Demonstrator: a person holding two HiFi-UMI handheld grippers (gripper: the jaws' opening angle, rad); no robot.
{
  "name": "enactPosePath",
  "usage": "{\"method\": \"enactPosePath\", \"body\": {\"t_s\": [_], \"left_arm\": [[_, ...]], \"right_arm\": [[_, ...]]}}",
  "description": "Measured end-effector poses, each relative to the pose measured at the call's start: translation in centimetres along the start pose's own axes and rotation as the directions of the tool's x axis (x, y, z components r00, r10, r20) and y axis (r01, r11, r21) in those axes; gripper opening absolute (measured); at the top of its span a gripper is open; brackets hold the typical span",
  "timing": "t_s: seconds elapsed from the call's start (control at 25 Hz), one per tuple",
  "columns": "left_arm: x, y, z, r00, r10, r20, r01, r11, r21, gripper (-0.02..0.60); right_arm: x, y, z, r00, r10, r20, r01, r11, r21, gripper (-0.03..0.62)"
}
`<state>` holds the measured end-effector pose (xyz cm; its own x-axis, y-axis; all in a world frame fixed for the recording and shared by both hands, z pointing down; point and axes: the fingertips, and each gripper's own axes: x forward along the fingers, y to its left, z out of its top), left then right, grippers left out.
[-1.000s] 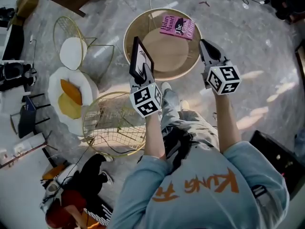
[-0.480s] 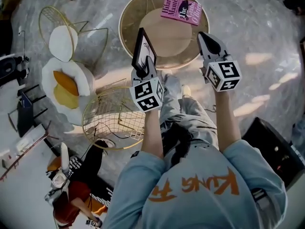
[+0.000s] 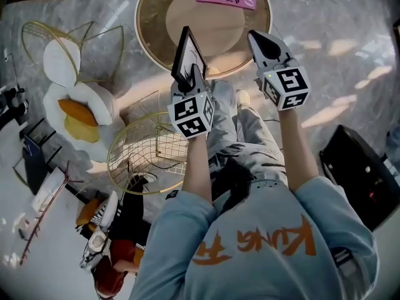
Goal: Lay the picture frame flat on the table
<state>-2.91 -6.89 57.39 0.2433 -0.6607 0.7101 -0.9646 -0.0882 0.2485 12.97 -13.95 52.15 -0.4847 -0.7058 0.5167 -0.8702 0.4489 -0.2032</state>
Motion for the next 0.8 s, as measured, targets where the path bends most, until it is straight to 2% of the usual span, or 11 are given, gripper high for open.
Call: {"method": "enactPosePath", "body": {"t_s": [0.4,0.52,0.68,0.8], "left_arm": [[5.6,1.5,-2.4,0.995,-0.074,-0.07,0.071,0.997,-0.037,0.026],[7.3,2.3,-3.5,0.992,-0.098,-0.083,0.091,0.992,-0.083,0.026],[8.9,2.0,-4.9,0.976,-0.174,-0.13,0.165,0.983,-0.077,0.026],[10.1,2.0,-6.0,0.96,-0.244,-0.14,0.224,0.964,-0.143,0.026]], "right_arm": [[3.2,-0.2,-4.9,0.993,0.003,-0.115,-0.002,1.0,0.009,-0.003],[4.0,0.0,-6.4,0.99,0.011,-0.141,-0.01,1.0,0.014,-0.003],[4.4,0.8,-7.3,0.986,0.007,-0.168,-0.003,1.0,0.023,-0.003],[5.0,1.6,-8.1,0.984,0.008,-0.178,-0.004,1.0,0.025,-0.003]]}}
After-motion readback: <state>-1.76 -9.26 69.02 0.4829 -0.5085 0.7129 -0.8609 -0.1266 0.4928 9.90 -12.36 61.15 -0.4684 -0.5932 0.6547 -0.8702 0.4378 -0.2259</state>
